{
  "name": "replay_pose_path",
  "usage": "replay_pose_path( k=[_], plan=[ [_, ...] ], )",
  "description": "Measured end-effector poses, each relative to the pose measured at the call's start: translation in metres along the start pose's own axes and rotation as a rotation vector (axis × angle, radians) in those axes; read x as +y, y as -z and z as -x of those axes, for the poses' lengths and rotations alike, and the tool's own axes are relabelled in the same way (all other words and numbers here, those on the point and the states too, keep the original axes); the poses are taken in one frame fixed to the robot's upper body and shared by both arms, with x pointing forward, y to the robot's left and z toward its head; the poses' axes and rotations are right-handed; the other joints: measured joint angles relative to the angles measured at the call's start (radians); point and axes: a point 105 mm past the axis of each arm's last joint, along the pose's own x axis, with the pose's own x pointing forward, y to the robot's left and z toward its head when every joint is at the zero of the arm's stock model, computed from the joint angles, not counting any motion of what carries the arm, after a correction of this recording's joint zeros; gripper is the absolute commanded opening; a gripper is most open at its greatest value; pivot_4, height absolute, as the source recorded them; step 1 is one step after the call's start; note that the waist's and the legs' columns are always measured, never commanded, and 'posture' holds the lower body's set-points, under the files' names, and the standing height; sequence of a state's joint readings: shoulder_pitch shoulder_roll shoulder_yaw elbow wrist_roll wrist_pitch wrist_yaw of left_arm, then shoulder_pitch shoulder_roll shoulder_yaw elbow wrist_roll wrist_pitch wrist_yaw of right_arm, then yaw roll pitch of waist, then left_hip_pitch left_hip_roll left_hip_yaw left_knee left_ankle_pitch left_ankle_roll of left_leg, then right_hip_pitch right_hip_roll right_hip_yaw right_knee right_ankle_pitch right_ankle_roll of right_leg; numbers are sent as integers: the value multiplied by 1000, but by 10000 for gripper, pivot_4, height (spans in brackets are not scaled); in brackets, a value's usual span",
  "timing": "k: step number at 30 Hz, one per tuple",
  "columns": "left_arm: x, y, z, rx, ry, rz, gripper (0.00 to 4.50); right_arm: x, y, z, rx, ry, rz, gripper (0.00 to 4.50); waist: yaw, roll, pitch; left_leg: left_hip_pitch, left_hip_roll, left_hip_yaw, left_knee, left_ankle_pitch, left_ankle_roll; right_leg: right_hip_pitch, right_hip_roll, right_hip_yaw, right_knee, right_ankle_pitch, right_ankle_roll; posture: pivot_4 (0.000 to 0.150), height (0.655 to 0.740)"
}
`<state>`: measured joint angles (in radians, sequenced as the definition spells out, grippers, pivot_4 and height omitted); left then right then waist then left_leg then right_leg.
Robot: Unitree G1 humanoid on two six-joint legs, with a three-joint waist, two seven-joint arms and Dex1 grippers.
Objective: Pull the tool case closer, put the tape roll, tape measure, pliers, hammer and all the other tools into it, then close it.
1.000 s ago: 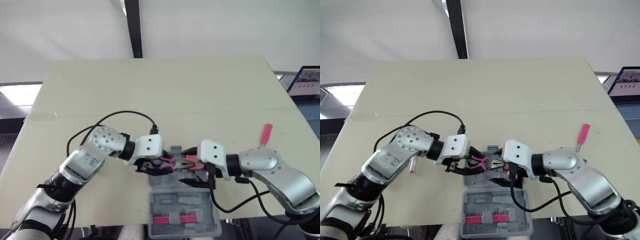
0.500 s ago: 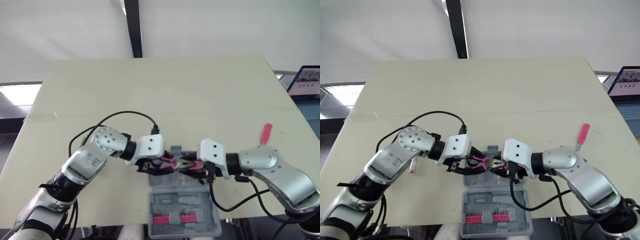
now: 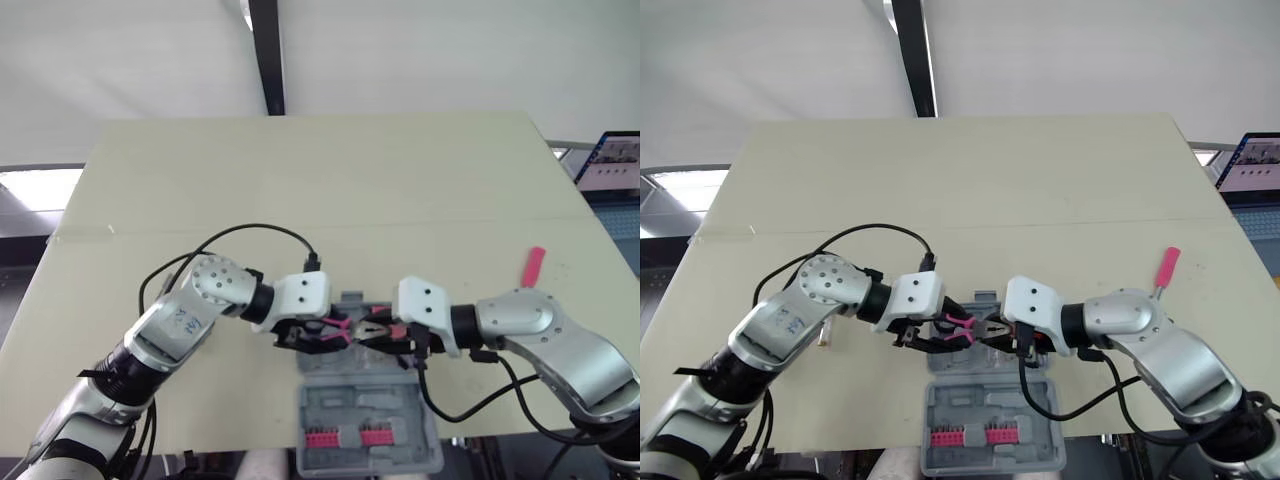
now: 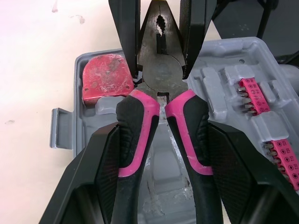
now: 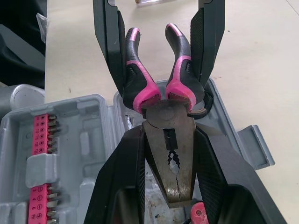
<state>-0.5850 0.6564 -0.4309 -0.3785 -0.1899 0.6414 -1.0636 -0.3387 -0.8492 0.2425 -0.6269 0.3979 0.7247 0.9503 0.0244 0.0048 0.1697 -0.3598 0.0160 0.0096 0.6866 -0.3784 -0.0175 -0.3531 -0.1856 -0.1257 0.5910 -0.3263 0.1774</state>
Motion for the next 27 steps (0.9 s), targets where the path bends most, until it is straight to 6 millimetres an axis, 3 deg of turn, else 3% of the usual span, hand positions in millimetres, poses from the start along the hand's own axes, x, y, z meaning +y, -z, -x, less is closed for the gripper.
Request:
replay_pose_path(
  k=[1,2,10,17,24,27],
  plan=[
    [0,-1,-1,-6,-3,3,42659,0,0,-1,0,-4,2,9570,0,0,0,0,0,0,0,0,0,0,0,0,0,0,0,1500,7400],
    [0,-1,-2,-9,-3,6,44377,1,-1,-1,1,-7,3,9570,-1,0,0,0,0,0,0,0,0,0,0,0,0,0,0,1500,7400],
    [7,-1,12,-46,-75,28,44377,-1,0,0,1,1,3,9570,-2,0,0,0,0,0,0,0,0,-1,0,0,1,0,0,1500,7400],
    [20,-15,63,-355,-321,120,44377,-6,18,11,21,30,-49,9570,-4,0,0,-1,0,0,1,0,0,-1,0,0,2,0,0,1500,7400],
    [-9,22,101,-390,-460,211,44377,-15,30,23,18,36,-52,9570,-15,0,0,-1,0,0,0,0,0,-2,0,0,1,0,0,1500,7400],
    [-31,37,104,-366,-475,214,44377,-16,35,25,29,26,-49,9570,-13,0,0,-1,0,0,0,0,0,-2,0,0,1,0,0,1500,7400]
  ],
)
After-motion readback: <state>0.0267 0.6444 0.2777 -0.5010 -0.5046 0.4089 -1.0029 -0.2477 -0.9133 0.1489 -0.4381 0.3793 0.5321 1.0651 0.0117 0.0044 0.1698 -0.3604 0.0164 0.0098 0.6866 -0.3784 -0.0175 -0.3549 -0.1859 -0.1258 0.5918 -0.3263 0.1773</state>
